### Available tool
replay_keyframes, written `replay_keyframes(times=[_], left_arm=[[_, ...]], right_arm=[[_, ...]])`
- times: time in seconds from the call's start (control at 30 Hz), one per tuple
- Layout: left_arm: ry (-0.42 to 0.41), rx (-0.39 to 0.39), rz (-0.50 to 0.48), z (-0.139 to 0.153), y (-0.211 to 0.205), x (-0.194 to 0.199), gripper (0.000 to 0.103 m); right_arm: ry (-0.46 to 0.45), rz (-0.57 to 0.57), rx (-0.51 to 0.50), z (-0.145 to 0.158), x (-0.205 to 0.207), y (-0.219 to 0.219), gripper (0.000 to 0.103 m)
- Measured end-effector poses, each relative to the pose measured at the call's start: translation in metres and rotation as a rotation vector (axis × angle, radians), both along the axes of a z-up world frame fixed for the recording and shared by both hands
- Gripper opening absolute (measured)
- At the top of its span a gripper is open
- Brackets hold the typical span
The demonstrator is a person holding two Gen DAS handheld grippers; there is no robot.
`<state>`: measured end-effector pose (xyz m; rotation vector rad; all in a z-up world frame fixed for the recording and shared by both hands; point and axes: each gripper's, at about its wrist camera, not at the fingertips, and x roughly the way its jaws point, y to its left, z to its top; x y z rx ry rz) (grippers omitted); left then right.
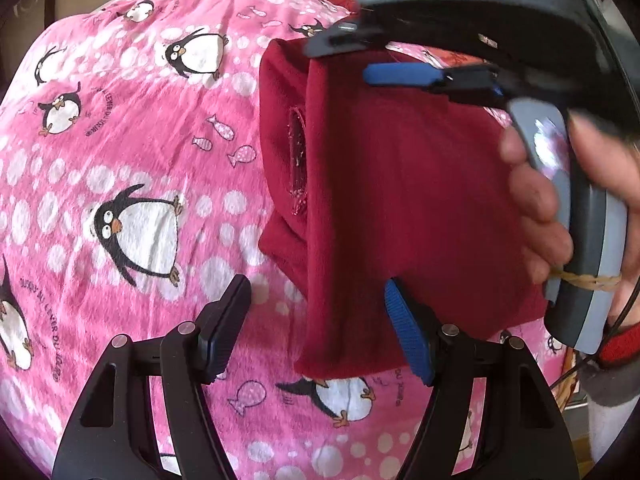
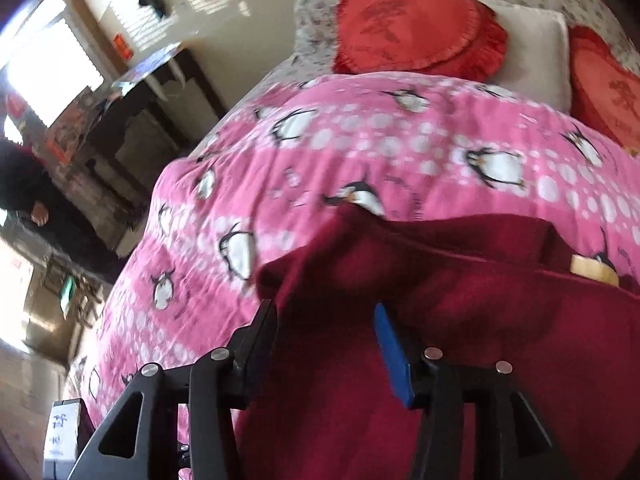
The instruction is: Fold small clothes
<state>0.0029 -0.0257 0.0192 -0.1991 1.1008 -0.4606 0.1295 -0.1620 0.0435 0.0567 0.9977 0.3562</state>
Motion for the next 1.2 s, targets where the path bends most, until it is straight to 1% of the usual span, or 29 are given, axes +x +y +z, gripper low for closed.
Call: replay_keyframes(times=[0.03, 0.17, 0.23, 0.3, 0.37, 0.43, 0.47, 0.5, 0.53, 0.57, 0.6, 0.63, 0.67, 0.7, 0.8, 0.9, 1.03, 1.2], left_arm=[[-0.001, -0.001, -0.001, 0.0, 0.001, -0.001, 0.07], [-0.001, -0.021, 0.002, -0.001, 0.009, -0.005, 0.07], [-0.001, -0.03, 0.003, -0.001, 0.014, -0.005, 0.07], [-0.002, -0.03, 0.001, -0.002, 0.017, -0.006, 0.07], [-0.003, -0.027, -0.002, -0.003, 0.019, -0.005, 0.07], [0.0, -0.027, -0.003, -0.003, 0.023, -0.003, 0.07], [0.002, -0.027, -0.002, -0.002, 0.022, -0.004, 0.07], [0.003, -0.027, -0.001, -0.002, 0.023, -0.004, 0.07], [0.003, -0.025, -0.001, -0.001, 0.023, -0.001, 0.07], [0.001, -0.021, 0.0, 0.0, 0.023, -0.002, 0.07], [0.0, -0.019, 0.003, 0.002, 0.025, -0.002, 0.07], [-0.001, -0.018, 0.007, 0.006, 0.024, -0.004, 0.07], [-0.004, -0.017, 0.01, 0.008, 0.025, -0.005, 0.07], [-0.015, -0.018, 0.014, 0.011, 0.027, -0.006, 0.07], [-0.051, -0.015, 0.018, 0.018, 0.032, -0.009, 0.07], [-0.084, -0.008, 0.0, 0.027, 0.029, -0.009, 0.07], [-0.101, 0.005, -0.035, 0.029, 0.015, -0.003, 0.07], [-0.071, 0.007, -0.041, 0.02, 0.003, 0.007, 0.07]], right_arm=[[0.006, 0.003, -0.019, -0.001, 0.003, 0.006, 0.058], [0.029, -0.019, -0.126, -0.012, 0.014, 0.029, 0.067], [0.043, -0.016, -0.186, -0.018, 0.02, 0.041, 0.082], [0.05, -0.02, -0.28, -0.026, 0.024, 0.056, 0.086], [0.04, -0.029, -0.375, -0.035, 0.028, 0.066, 0.086], [0.018, -0.038, -0.441, -0.041, 0.027, 0.073, 0.085], [0.005, -0.035, -0.471, -0.043, 0.025, 0.075, 0.082], [-0.011, -0.041, -0.49, -0.042, 0.023, 0.073, 0.069], [-0.023, -0.039, -0.474, -0.038, 0.02, 0.067, 0.058], [-0.026, -0.032, -0.453, -0.035, 0.018, 0.061, 0.052], [-0.024, -0.024, -0.416, -0.029, 0.015, 0.05, 0.038], [-0.012, -0.016, -0.351, -0.022, 0.014, 0.039, 0.027], [0.007, -0.008, -0.252, -0.014, 0.01, 0.025, 0.022], [0.014, -0.008, -0.194, -0.008, 0.005, 0.015, 0.02], [-0.003, -0.005, -0.04, 0.01, -0.008, -0.012, 0.018], [-0.017, -0.024, 0.051, 0.02, -0.02, -0.033, 0.018], [-0.013, -0.041, 0.088, 0.02, -0.026, -0.041, 0.018], [-0.025, -0.041, 0.087, 0.023, -0.029, -0.043, 0.018]])
